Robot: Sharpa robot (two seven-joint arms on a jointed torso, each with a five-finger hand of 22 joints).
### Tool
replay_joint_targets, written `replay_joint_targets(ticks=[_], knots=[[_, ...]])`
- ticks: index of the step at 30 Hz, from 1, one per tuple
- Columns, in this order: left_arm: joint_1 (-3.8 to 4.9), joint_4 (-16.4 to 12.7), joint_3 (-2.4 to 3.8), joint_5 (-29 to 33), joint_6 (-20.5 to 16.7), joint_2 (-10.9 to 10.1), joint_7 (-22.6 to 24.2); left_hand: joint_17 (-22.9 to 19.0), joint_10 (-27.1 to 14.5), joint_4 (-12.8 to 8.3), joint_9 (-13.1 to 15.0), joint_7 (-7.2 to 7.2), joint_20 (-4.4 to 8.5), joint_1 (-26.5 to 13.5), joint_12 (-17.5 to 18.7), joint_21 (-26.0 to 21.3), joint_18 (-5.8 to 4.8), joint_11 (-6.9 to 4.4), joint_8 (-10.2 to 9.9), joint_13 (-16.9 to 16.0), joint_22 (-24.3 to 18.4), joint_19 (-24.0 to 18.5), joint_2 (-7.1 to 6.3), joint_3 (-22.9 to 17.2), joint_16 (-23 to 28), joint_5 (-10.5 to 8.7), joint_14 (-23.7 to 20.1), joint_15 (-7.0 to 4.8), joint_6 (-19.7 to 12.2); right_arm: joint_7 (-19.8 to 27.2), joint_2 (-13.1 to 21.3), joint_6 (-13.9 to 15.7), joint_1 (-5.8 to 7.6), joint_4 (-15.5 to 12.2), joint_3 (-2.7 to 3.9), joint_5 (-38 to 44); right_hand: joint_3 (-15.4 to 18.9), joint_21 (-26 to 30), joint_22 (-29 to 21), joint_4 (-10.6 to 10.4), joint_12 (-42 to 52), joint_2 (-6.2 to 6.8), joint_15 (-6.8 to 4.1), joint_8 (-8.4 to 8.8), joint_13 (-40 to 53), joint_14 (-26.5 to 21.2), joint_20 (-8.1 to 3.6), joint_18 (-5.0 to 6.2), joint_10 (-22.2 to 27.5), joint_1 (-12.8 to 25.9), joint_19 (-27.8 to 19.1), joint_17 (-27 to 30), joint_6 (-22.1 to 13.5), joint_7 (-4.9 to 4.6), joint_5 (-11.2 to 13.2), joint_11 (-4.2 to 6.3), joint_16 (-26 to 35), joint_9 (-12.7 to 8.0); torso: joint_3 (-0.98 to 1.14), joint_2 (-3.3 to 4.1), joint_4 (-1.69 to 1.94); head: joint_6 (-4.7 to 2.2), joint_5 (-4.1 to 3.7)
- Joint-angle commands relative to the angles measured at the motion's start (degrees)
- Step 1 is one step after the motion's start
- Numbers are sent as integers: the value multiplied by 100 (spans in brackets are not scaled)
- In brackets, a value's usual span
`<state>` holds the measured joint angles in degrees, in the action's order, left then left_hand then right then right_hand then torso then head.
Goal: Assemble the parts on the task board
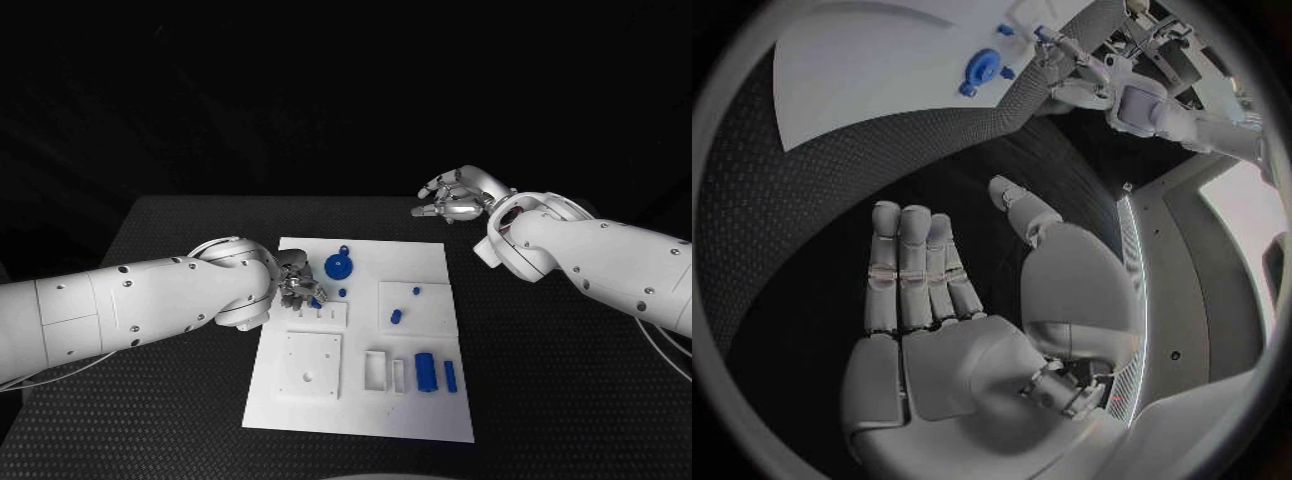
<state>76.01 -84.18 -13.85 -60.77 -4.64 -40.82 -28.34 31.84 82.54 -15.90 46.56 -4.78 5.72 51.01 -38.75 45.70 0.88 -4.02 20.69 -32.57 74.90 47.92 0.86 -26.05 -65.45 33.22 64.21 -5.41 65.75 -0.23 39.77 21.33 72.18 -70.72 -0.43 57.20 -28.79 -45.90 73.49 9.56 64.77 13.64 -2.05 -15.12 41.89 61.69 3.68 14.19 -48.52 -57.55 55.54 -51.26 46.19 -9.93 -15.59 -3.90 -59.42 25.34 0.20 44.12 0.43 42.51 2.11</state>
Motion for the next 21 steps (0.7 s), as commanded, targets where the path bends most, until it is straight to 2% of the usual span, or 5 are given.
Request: replay_joint_targets(ticks=[1,21], knots=[[-21,-11,2,-90,-33,7,-28,-11,51,-61,149,494,548,1,-33,42,-87,-128,24,-6,132,8,75,-94,-30,13,3,-34,550,57,-6,-75,3,-7,3,-1,20,33,-1,-16,-35,-20,-1,-27,-10,-41,22,81,10,1,-35,8,5,-46,-16,-15,35,4,-3,-2,1,4,4],[-61,-97,3,-102,-9,-17,-48,-18,43,-61,157,494,552,-3,-56,70,-86,-133,32,-5,132,6,80,-99,-47,13,1,-40,545,55,-25,-94,3,-4,3,-1,23,44,1,-17,-36,-27,0,-28,-36,-41,24,81,7,0,-30,21,2,-47,-25,-15,36,3,4,0,-6,-4,18]])
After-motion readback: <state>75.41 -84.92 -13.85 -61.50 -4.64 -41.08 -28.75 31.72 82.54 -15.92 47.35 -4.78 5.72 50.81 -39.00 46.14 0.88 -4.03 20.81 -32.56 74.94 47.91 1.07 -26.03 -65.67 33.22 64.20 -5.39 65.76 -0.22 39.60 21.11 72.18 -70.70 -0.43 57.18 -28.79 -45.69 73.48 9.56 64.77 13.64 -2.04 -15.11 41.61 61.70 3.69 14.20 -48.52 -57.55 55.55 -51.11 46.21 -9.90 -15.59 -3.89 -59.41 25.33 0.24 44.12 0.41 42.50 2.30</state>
